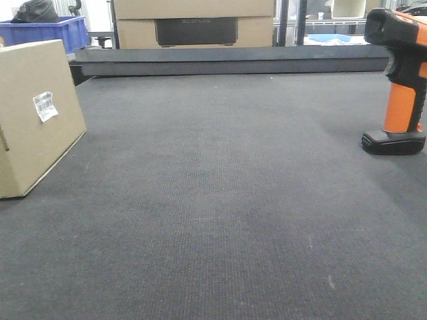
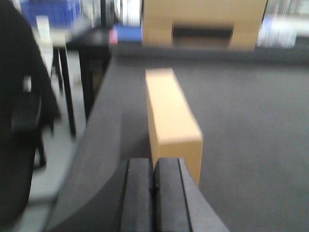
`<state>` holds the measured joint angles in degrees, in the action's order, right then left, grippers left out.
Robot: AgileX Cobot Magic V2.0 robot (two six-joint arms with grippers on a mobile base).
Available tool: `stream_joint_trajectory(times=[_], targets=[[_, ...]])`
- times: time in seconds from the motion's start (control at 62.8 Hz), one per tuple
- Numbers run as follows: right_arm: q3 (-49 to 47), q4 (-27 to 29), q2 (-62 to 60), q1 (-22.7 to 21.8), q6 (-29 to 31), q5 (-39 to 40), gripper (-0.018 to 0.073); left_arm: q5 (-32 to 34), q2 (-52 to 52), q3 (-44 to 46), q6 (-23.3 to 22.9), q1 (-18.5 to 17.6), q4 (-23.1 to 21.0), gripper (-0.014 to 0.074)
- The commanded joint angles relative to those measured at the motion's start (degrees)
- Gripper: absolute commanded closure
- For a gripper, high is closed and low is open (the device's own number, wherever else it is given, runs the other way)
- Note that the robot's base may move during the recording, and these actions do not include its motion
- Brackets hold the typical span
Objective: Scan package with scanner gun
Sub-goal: 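Lower the left gripper onto the cardboard box and grasp it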
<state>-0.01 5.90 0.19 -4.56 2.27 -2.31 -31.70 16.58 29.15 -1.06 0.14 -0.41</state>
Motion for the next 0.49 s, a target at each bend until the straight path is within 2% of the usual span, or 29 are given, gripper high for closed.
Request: stream_joint_trajectory(times=[0.0,0.239,0.478], targets=[[0.01,0.03,-0.19,-0.02,0.27,1.07,0.0728,-5.41,6.17,4.45,-0.02,0.16,0.04,0.0697],[0.01,0.03,-0.19,-0.02,0.27,1.07,0.0728,-3.01,16.46,9.18,-0.02,0.16,-0.56,0.0697],[0.01,0.03,-0.19,-0.02,0.27,1.07,0.0728,-13.82,37.59,25.78,-0.02,0.16,-2.44,0.0699]])
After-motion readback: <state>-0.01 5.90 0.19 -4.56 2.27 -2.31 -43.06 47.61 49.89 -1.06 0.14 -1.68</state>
